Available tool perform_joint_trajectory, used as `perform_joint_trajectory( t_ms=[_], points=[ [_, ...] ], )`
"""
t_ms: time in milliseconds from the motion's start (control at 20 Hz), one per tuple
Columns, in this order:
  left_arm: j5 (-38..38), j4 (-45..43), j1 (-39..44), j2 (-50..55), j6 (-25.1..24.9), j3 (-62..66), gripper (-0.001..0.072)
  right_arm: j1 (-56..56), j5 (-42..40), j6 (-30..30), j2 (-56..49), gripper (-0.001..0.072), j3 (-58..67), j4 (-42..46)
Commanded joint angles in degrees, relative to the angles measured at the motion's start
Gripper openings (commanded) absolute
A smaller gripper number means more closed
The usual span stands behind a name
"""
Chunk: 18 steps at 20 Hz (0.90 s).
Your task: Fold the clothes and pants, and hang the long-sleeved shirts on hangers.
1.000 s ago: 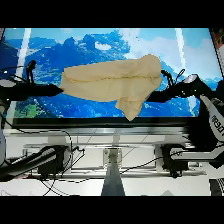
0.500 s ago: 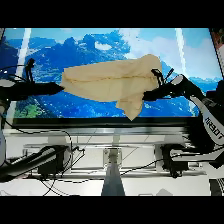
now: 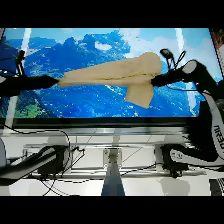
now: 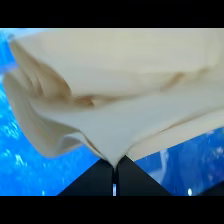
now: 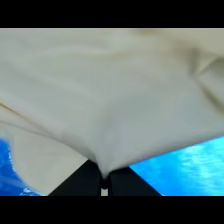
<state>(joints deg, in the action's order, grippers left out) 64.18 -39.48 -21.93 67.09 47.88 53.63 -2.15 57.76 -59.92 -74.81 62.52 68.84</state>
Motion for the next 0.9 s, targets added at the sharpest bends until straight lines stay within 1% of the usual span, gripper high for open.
perform_joint_trajectory(
  t_ms=[0, 50, 100, 200, 250, 400, 500, 650, 850],
  points=[
    [-1.4, -0.3, -2.6, -3.1, 4.3, 6.5, 0.0014, -5.6, 0.2, -1.1, 5.9, 0.0016, 5.3, 6.4],
    [-1.4, 0.1, -3.3, -4.3, 5.5, 8.2, 0.0014, -7.5, 0.3, -1.1, 8.0, 0.0016, 6.3, 6.2],
    [-1.4, 1.6, -3.5, -5.7, 5.7, 9.8, 0.0014, -8.5, 0.3, -1.1, 10.1, 0.0016, 7.4, 6.0],
    [-1.7, 7.6, -3.5, -8.8, 5.7, 12.3, 0.0014, -8.9, -0.2, -1.1, 15.1, 0.0016, 10.3, 5.3],
    [-2.3, 12.0, -3.5, -10.5, 5.5, 13.4, 0.0014, -8.8, -0.6, -1.1, 17.5, 0.0016, 12.0, 3.7],
    [-5.1, 24.5, -3.5, -16.1, 0.8, 15.9, 0.0014, -8.8, -3.4, -1.0, 25.0, 0.0016, 18.2, -1.6],
    [-8.2, 28.6, -3.5, -20.9, -2.6, 17.2, 0.0014, -8.8, -5.2, -1.0, 29.8, 0.0016, 22.7, -3.1],
    [-15.8, 27.1, -3.5, -29.7, -5.4, 17.4, 0.0014, -8.8, -5.2, -1.0, 36.4, 0.0015, 26.9, -3.9],
    [-26.4, 16.9, -3.5, -39.8, -5.4, 17.4, 0.0013, -8.8, -3.4, -1.1, 42.5, 0.0015, 27.0, -6.4]
  ],
)
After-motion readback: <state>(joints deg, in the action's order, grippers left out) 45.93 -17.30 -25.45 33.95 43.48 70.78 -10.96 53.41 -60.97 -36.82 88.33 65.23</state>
